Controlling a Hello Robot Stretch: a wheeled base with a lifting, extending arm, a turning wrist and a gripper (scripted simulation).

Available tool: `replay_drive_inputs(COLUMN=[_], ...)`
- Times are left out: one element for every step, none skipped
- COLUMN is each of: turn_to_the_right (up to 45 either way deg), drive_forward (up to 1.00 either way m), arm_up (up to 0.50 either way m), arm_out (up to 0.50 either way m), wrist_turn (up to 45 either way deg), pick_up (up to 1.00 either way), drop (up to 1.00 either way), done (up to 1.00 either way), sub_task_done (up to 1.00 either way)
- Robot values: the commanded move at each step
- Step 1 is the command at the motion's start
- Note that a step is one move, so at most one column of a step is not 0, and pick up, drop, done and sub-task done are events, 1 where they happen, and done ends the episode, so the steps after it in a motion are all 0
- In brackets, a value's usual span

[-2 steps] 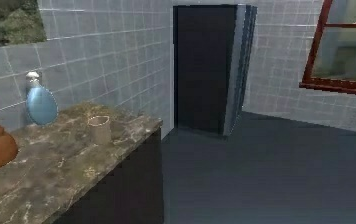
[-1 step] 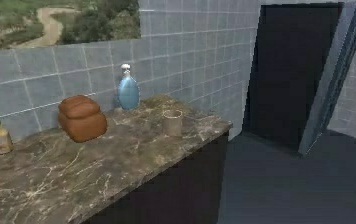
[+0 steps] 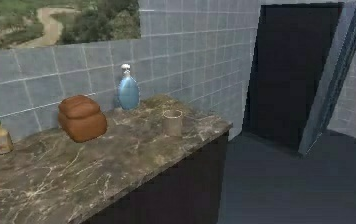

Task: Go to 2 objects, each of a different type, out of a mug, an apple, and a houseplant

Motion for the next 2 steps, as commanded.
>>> replay_drive_inputs(turn_to_the_right=[45.0, 33.0], drive_forward=[0.00, 0.00], arm_up=[0.00, 0.00], arm_out=[0.00, 0.00], wrist_turn=[0.0, 0.0], pick_up=[0.00, 0.00], drop=[0.00, 0.00], done=[0.00, 0.00], sub_task_done=[0.00, 0.00])
